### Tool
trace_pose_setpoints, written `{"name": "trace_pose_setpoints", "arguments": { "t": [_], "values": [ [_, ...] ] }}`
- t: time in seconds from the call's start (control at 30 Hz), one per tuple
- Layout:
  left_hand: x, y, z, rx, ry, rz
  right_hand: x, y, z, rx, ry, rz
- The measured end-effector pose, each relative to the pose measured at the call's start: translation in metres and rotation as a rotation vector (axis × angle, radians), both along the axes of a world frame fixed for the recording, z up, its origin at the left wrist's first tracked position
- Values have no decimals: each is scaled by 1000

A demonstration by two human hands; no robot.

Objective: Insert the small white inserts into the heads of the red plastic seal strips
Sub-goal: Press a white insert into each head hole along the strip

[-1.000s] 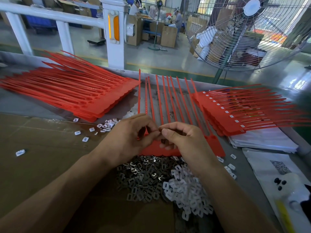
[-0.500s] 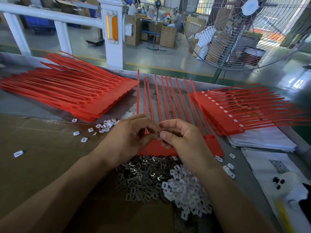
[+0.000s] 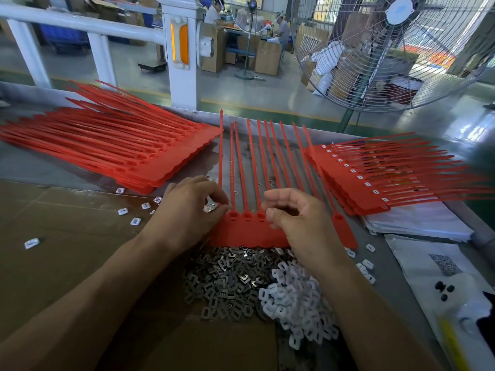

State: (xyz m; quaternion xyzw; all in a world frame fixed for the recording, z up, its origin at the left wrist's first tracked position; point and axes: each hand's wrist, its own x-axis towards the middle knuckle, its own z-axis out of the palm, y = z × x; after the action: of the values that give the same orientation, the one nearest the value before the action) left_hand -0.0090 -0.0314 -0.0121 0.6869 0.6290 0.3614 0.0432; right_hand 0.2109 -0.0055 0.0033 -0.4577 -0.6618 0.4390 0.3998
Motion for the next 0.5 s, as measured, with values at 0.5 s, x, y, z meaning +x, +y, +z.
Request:
{"name": "trace_pose_setpoints", "arguments": {
  "t": [0.5],
  "values": [
    [9,6,-4,-115,110,41,-2,-2,2,33,-5,-8]
  ]
}}
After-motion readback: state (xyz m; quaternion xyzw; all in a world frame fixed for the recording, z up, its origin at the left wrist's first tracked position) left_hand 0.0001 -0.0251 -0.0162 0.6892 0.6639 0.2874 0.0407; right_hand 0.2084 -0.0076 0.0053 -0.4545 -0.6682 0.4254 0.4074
